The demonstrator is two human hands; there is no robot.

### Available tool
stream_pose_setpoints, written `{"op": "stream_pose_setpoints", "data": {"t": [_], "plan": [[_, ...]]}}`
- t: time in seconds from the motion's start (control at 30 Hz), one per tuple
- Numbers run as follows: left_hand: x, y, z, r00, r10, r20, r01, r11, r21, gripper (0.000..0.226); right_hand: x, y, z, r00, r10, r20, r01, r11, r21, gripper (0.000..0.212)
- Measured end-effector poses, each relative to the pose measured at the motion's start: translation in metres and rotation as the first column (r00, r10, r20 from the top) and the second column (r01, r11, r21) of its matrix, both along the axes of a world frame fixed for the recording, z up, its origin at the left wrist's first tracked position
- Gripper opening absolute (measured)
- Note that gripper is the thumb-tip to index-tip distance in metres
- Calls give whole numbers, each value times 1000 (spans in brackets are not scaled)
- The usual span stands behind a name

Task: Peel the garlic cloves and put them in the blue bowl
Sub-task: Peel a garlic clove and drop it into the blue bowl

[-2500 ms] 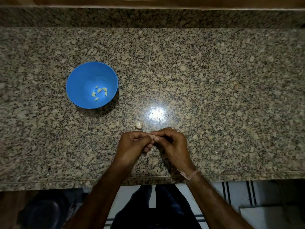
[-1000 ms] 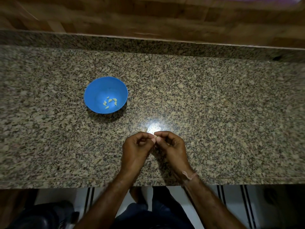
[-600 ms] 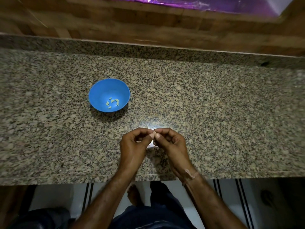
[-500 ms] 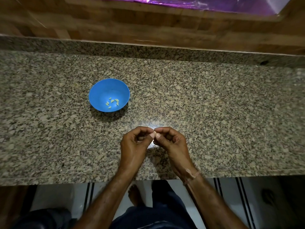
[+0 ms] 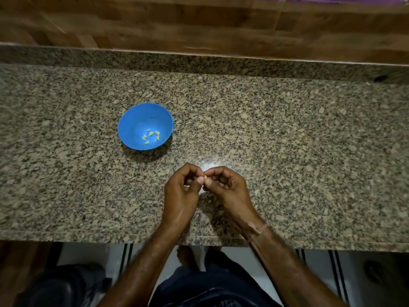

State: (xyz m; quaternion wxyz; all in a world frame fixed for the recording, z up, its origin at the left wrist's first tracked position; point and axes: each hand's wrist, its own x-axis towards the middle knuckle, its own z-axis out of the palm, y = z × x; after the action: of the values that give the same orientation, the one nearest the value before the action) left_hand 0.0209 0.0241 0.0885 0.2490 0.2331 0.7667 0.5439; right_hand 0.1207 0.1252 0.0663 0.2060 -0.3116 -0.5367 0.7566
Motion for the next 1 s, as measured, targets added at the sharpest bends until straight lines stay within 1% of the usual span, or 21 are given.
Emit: {"op": "stream_pose_setpoints", "data": {"t": [0.1,0.2,0.27,0.33,0.4,0.43,0.5,0.53,0.63,0.77,0.9,1.0], "plan": [[7,8,-4,998,0,-58,-2,1000,-26,19,1,9,-3,1000,28,3,-28,999,15,17],[10,14,-10,999,2,-52,-5,998,-55,17,0,14,-9,1000,26,14,-26,999,-46,15],[11,15,-15,999,20,27,-18,998,-66,17,-1,14,-14,999,31,16,-28,991,-132,13],[15,16,-17,988,63,140,-53,996,-70,16,-1,15,-19,999,33,8,-30,971,-236,14],[20,16,-17,964,145,225,-132,989,-72,16,-1,16,-21,999,35,9,-30,952,-306,15],[21,16,-16,953,186,239,-175,982,-70,16,0,18,-21,999,36,18,-29,949,-314,16],[23,16,-14,948,237,213,-231,972,-52,14,1,20,-22,998,45,33,-33,955,-296,16],[23,16,-13,954,235,185,-231,972,-40,14,1,21,-22,998,50,32,-39,958,-283,16],[24,15,-10,979,185,84,-183,983,-30,19,2,23,-21,998,64,20,-58,973,-225,14],[20,17,-6,983,171,-66,-173,985,-18,17,3,28,-21,998,64,14,-60,980,-189,10],[20,17,-9,973,225,-45,-227,973,-48,10,3,26,-24,996,86,23,-81,981,-175,17],[20,15,-12,974,206,-97,-216,971,-105,7,3,26,-22,995,86,58,-81,993,-91,18]]}}
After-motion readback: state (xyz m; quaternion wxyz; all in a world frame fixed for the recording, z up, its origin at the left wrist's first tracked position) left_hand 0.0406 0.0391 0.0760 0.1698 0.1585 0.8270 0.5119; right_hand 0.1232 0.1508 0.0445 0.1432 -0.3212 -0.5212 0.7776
